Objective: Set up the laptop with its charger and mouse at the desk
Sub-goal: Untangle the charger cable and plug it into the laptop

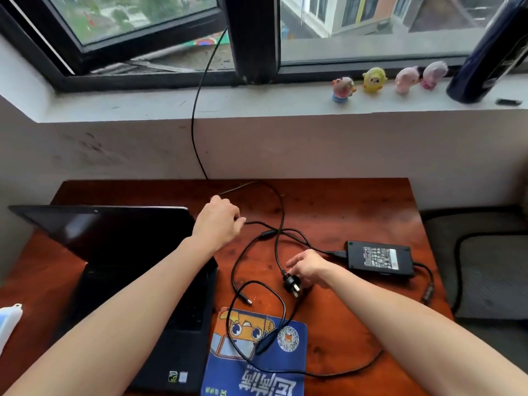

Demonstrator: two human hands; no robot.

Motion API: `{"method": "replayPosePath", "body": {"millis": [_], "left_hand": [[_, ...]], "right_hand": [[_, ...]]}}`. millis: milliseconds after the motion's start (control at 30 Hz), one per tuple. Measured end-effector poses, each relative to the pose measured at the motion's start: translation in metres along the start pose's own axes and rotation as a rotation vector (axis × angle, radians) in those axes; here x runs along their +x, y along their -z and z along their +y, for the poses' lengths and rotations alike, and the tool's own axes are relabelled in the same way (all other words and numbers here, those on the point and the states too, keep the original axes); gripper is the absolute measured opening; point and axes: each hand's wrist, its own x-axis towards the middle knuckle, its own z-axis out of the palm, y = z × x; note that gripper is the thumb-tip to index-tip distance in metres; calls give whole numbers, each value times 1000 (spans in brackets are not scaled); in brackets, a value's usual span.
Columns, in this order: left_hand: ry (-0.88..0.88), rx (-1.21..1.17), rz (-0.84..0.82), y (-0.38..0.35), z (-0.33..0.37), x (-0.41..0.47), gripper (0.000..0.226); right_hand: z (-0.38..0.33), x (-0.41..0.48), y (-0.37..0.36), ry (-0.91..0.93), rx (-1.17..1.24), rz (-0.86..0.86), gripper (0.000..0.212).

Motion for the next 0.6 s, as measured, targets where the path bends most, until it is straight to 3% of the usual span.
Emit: {"method": "replayPosePath", "body": {"millis": [67, 200, 267, 333, 400, 600], "left_hand": [[10, 53, 9, 0, -7, 1, 30], [-3, 102, 22, 1, -11, 5, 29], [-15, 129, 30, 2, -10, 7, 29], [-29, 175, 22, 2, -11, 10, 30], [-44, 210, 17, 2, -12, 14, 30], [7, 369, -87, -11, -21, 31, 26]], "right_hand": [[-7, 7, 4, 92, -37, 53, 26], [-32, 26, 35, 286, -404, 598, 27], [-38, 37, 47, 211, -472, 577, 38], [-37, 46, 49, 104, -468, 422, 43], [-31, 52, 45, 102, -389, 399, 30], [-25, 23, 105, 278, 273, 927, 18]]}}
